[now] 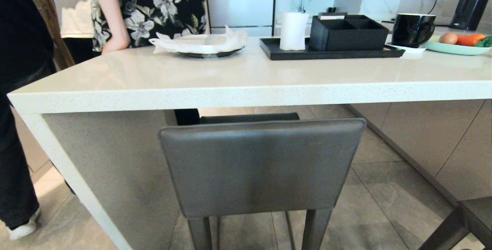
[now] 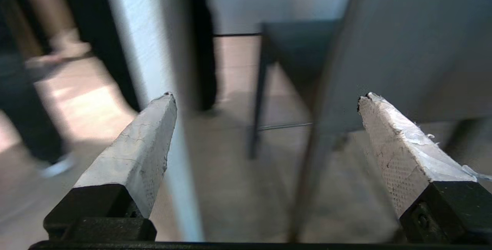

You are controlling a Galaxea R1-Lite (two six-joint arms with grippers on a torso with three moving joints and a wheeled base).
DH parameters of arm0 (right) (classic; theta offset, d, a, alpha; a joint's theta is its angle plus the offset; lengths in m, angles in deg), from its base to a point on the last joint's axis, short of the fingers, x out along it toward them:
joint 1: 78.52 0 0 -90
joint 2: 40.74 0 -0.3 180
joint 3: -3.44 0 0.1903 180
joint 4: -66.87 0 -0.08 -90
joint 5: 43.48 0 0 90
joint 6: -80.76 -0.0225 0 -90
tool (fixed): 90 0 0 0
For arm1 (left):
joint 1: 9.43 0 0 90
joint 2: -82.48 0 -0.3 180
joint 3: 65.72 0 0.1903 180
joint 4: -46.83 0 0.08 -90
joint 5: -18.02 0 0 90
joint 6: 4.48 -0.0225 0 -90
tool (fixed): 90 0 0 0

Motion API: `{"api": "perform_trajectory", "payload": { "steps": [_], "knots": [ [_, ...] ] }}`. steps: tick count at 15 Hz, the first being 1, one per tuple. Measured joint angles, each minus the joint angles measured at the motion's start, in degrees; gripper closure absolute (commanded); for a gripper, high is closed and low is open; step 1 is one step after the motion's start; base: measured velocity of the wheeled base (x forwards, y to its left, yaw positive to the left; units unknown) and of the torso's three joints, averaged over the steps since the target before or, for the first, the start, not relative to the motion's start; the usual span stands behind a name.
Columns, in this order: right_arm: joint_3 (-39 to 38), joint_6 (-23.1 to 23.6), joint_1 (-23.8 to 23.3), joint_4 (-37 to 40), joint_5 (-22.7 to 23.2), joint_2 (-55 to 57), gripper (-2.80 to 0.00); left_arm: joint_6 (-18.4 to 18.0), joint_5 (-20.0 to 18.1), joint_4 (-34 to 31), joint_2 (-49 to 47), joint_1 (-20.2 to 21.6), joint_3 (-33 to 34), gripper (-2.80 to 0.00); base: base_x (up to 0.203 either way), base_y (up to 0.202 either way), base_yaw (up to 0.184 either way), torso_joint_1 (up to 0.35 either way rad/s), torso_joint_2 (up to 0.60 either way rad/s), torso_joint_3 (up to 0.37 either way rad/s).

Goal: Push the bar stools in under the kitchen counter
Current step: Pull the gray chair out from under the dining table

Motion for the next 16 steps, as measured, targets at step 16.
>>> {"api": "perform_trajectory", "payload": {
  "steps": [16],
  "knots": [
    [4.5, 0.9, 3.3, -44.2, 31.5, 59.9, -2.80, 6.5, -46.6, 60.4, -66.6, 5.5, 3.2, -2.80, 0.000, 0.000, 0.000, 0.000, 0.00, 0.000]
  ]
}}
